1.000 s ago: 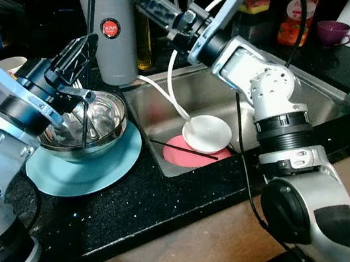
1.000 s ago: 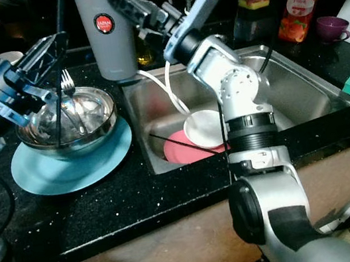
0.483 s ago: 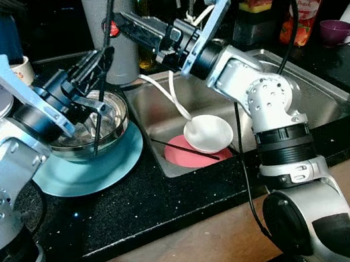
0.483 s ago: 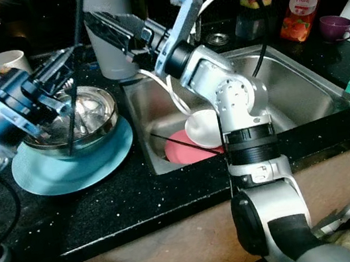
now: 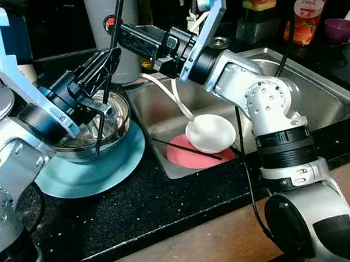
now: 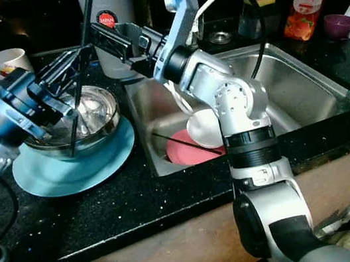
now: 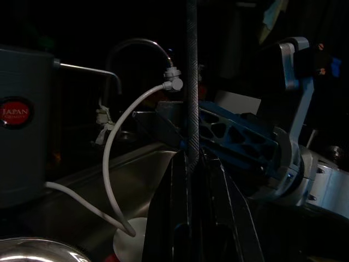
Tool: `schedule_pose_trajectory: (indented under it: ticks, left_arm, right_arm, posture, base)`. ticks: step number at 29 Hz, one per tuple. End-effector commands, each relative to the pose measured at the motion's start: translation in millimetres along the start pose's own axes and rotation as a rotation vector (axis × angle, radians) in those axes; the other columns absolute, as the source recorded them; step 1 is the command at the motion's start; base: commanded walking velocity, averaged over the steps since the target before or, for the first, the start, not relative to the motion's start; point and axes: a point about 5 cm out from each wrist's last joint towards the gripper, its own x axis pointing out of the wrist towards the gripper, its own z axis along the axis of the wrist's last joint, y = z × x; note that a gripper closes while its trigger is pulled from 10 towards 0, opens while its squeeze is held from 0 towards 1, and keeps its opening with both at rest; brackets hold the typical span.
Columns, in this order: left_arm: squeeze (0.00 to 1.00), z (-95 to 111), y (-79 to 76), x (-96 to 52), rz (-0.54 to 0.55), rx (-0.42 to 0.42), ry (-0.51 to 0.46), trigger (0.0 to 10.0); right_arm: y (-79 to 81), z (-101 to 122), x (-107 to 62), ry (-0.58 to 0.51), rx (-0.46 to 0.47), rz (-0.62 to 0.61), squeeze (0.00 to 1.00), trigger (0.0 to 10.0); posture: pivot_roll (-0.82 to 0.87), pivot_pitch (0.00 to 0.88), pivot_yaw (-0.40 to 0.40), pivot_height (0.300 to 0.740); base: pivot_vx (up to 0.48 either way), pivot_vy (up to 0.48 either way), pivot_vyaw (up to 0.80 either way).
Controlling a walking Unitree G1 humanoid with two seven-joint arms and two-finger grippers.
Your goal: Kitchen organization
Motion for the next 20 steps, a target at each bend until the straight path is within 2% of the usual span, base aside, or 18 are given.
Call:
schedule_pose_trajectory:
  ticks: [1,6,13,17,20]
  left_arm:
    - [0.0,-6,0.4,0.3,0.018,-0.006,0.02,0.0]
    - [0.0,-1,11.5,-1.7,0.072,0.001,0.0,0.0]
    - [0.0,1,14.3,-2.5,0.068,-0.003,-0.002,0.0]
    - [0.0,0,10.2,-1.2,0.037,-0.012,-0.006,0.0]
    - [0.0,0,6.5,0.7,0.009,-0.022,-0.019,0.0]
  right_arm:
    - [6.1,5,1.1,-0.021,0.007,0.031,0.0,10.0]
    - [4.7,20,-2.1,-0.105,0.131,0.06,0.0,10.0]
    - [5.8,23,-2.8,-0.119,0.153,0.079,0.0,10.0]
    - [9.6,16,-1.7,-0.075,0.113,0.087,0.0,10.0]
    - [12.1,0,1.2,0.016,0.011,0.059,0.0,10.0]
  posture:
    - [0.04,0.109,-0.065,0.74]
    - [0.04,0.109,-0.063,0.74]
    - [0.04,0.097,-0.06,0.74]
    - [0.04,0.092,-0.06,0.74]
    - [0.04,0.081,-0.061,0.74]
  base:
    - [0.0,0.0,0.0]
    - [0.0,0.0,0.0]
    - [0.0,0.0,0.0]
    - [0.0,0.0,0.0]
    - [0.0,0.0,0.0]
